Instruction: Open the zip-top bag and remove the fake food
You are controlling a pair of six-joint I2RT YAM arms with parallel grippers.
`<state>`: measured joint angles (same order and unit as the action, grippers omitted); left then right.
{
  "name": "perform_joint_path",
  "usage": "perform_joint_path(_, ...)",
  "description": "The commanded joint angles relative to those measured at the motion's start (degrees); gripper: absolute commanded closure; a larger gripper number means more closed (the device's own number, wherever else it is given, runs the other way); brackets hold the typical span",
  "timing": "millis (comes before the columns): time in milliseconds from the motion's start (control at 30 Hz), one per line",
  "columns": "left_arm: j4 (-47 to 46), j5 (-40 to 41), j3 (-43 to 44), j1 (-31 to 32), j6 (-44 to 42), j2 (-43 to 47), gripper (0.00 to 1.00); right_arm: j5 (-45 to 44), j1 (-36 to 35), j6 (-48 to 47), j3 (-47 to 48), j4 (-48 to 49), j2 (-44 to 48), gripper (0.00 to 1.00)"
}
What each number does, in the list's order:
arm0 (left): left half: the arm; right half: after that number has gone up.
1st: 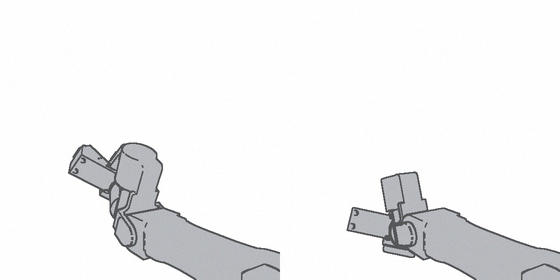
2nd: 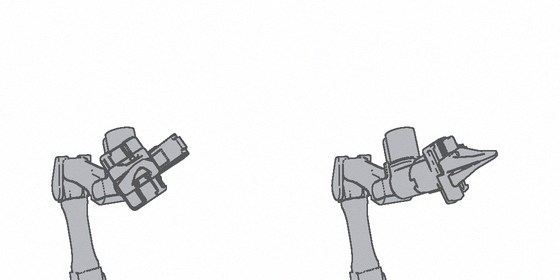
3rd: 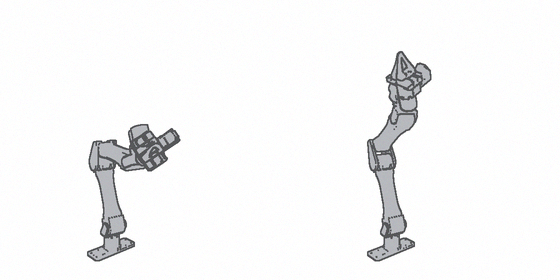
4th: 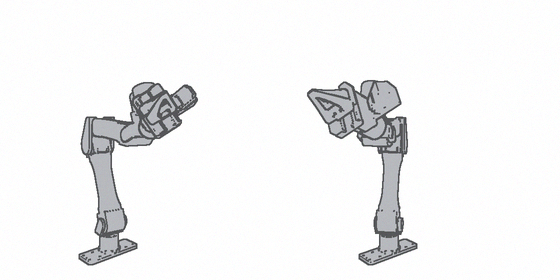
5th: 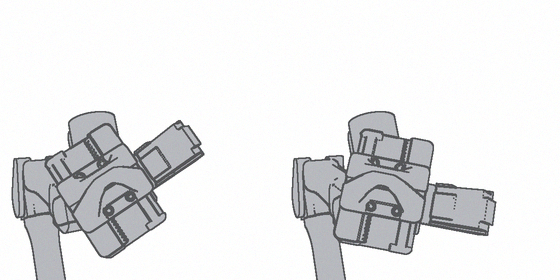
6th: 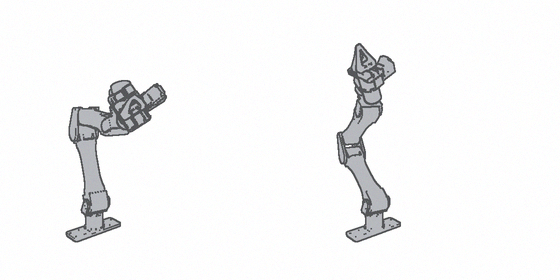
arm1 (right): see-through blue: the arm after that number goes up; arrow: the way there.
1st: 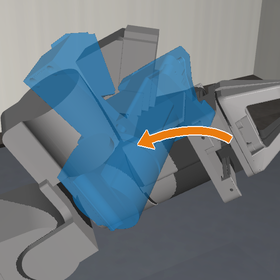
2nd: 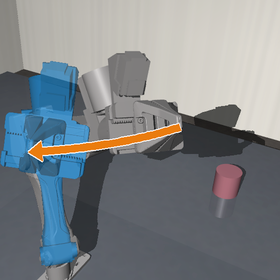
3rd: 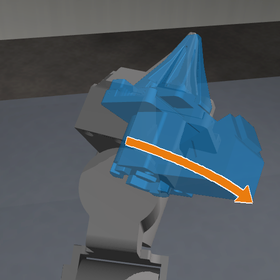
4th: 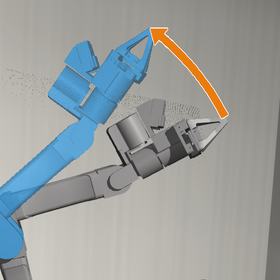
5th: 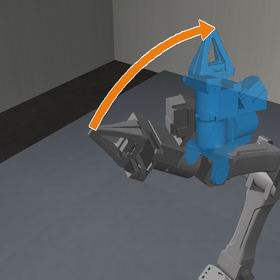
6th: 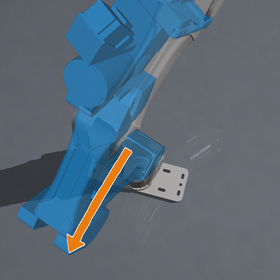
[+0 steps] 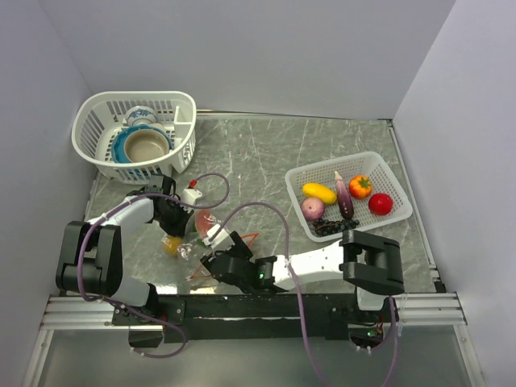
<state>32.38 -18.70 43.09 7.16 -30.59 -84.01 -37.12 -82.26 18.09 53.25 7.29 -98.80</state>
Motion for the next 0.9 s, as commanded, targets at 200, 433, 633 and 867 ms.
perform_joint_path(200,-1.53,3.23,-1.96,-0.04,-1.14,-4.15,0.99,5.47,7.63,-4.02,5.8,8.17,-7.09,0.0)
perform_joint_path(433,-0.04,1.74,-1.61,0.84,-0.97,-4.5,0.99,9.17,9.57,-6.05,10.63,10.03,-11.67,0.0)
perform_joint_path(633,-0.21,0.77,-1.78,2.16,-0.96,-5.73,0.99,10.32,9.92,-5.61,15.21,9.06,-16.06,0.0)
perform_joint_path(867,-0.13,0.5,-2.05,2.86,-1.32,-5.73,0.99,12.42,11.77,-3.41,15.75,8.36,-18.62,0.0)
